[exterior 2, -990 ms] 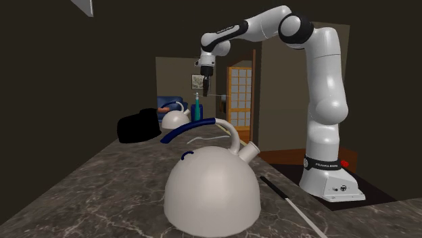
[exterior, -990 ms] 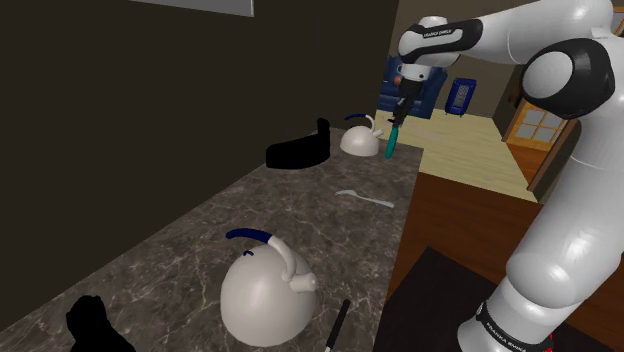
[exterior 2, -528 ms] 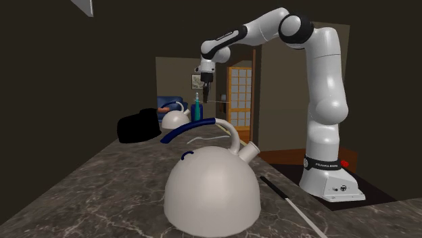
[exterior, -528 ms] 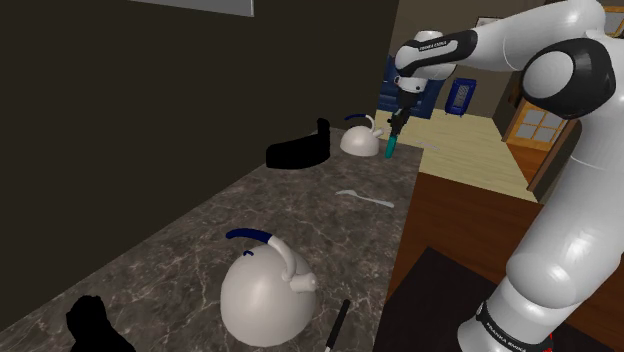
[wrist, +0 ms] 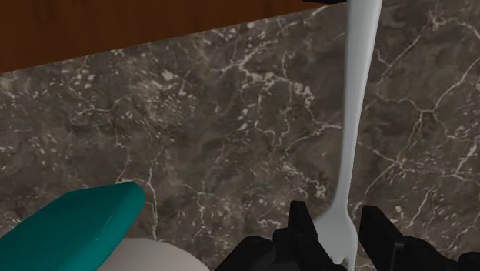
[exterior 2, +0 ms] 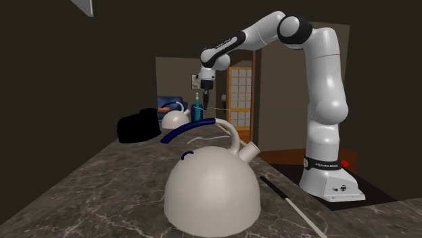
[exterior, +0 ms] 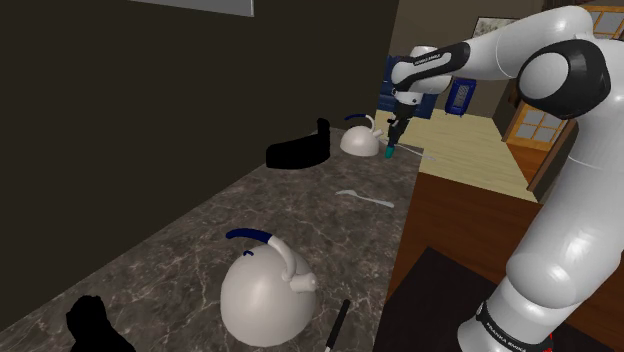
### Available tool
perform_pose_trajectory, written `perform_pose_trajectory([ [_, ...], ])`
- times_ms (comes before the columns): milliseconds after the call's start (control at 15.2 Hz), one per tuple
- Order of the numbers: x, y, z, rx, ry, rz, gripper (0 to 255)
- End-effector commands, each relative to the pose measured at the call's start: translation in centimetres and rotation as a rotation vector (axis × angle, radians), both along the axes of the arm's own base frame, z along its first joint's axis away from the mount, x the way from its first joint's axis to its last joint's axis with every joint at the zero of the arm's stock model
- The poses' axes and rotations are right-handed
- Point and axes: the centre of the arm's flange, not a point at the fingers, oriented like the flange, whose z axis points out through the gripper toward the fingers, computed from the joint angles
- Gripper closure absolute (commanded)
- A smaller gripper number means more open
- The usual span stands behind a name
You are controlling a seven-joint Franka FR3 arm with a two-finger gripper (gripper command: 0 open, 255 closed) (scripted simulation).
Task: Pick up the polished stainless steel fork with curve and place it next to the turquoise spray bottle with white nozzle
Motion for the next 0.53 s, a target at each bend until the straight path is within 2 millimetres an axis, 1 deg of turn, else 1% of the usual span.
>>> perform_pose_trajectory([
  [0, 0.0, 0.0, -1.0, 0.0, 0.0, 0.0, 255],
  [462, 0.0, 0.0, -4.7, 0.0, 0.0, 0.0, 255],
])
